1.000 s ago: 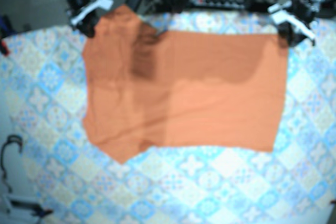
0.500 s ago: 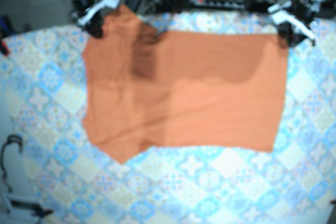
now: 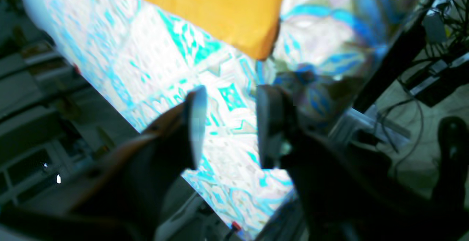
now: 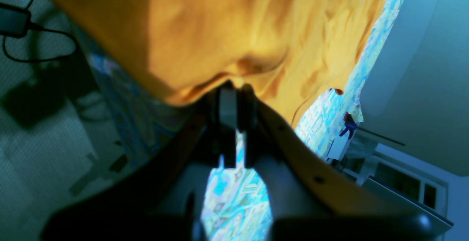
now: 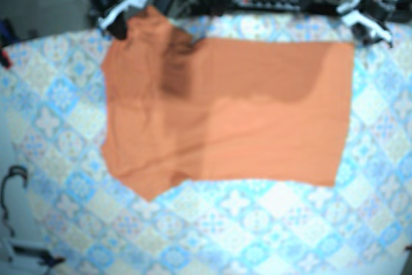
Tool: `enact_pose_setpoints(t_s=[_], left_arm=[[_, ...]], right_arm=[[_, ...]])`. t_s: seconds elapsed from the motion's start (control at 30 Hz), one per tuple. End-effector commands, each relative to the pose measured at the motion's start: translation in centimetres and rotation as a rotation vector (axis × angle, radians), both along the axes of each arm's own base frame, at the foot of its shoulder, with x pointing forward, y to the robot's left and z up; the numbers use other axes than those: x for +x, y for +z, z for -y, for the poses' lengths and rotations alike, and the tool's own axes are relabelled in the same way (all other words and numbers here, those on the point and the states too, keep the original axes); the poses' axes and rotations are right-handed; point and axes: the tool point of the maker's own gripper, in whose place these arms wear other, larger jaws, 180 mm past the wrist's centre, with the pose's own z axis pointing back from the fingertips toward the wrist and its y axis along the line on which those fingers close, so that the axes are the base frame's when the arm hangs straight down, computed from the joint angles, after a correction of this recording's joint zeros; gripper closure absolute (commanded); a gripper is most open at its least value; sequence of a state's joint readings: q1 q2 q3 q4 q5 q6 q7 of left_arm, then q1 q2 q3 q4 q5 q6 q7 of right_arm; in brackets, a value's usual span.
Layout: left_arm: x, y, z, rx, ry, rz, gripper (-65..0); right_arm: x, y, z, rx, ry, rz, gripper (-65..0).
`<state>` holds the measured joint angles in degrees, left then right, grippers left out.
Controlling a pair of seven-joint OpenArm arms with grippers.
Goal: Fold the T-shirt properly
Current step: 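Close both grippers on the shoulder corners of the shirt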
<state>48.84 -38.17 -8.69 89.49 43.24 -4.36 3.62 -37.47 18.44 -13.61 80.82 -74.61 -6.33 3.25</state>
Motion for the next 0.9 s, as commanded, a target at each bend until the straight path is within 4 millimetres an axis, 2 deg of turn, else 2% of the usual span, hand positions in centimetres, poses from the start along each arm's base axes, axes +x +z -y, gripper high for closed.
enact_pose_setpoints(t_s=[0.0, 0.13, 0.37, 0.47, 0.6, 0.87], left_arm=[[0.2, 0.4, -0.8, 0.019, -0.004, 0.006, -25.7], [-0.3, -0.4, -1.3, 0.03, -0.011, -0.027, -26.9], [0.5, -0.6, -2.0, 0.043, -0.001, -0.016, -26.9], [1.2, -1.4, -0.9, 0.027, -0.023, -0.02, -26.9], [1.9, -1.9, -0.6, 0.022, -0.027, -0.016, -26.9], [2.3, -2.7, 0.7, -0.002, -0.053, -0.045, -26.9]], right_arm=[[-2.3, -1.2, -0.1, -0.001, 0.021, -0.099, 0.0], [-2.3, -1.2, -0.2, 0.0, 0.023, -0.1, 0.0], [-2.3, -1.2, -0.2, 0.0, 0.023, -0.1, 0.0], [-2.3, -1.2, -0.2, 0.0, 0.023, -0.1, 0.0], [-2.3, -1.2, -0.1, -0.001, 0.021, -0.099, 0.0], [-2.2, -1.2, -0.2, -0.001, 0.02, -0.098, 0.0]])
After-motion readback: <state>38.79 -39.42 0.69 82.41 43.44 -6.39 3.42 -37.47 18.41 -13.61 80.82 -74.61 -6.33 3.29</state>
